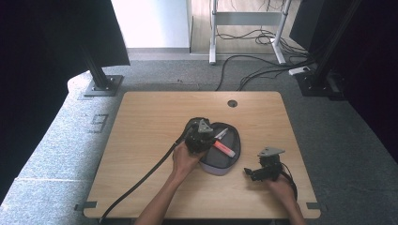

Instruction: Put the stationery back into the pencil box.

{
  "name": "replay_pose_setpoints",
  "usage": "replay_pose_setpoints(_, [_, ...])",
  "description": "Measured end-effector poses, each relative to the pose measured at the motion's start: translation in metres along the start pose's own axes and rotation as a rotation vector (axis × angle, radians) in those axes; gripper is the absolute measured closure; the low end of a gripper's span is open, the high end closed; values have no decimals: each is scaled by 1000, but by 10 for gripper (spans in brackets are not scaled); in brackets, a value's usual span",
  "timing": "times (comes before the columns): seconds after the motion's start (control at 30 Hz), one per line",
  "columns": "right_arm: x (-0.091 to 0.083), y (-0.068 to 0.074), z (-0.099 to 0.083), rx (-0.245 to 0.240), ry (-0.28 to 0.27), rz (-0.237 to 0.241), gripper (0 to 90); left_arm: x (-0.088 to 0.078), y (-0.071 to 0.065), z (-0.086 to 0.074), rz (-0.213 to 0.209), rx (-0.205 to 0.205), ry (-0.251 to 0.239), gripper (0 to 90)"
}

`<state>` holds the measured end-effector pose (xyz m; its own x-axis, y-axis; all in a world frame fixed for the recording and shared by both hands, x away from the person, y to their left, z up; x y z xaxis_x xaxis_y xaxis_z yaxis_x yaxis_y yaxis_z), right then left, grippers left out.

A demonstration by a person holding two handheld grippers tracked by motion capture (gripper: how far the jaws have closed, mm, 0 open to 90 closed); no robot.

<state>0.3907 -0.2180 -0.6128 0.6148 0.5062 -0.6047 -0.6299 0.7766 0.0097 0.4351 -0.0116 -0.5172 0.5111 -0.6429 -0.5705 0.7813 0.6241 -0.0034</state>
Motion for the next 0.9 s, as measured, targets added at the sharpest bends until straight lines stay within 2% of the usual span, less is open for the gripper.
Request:
replay_pose_setpoints(0.5, [0, 0, 0, -1, 0, 1, 0, 34, -5, -10, 11, 24, 49, 799])
replay_pose_setpoints(0.9, [0, 0, 0, 0, 1, 1, 0, 48, -4, -24, 11, 36, 95, 797])
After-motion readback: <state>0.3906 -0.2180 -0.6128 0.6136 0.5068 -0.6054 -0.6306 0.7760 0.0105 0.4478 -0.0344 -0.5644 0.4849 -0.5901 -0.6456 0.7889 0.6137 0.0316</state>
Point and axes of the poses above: each handheld gripper's, and its own axes: x roughly forward along the jaws, z roughly out of its top, y roughly to its left, the point moved 8 cm from there along x, roughly forward along the jaws, and after that the axes turned 7 degrees about -y, right-handed, at the moved point
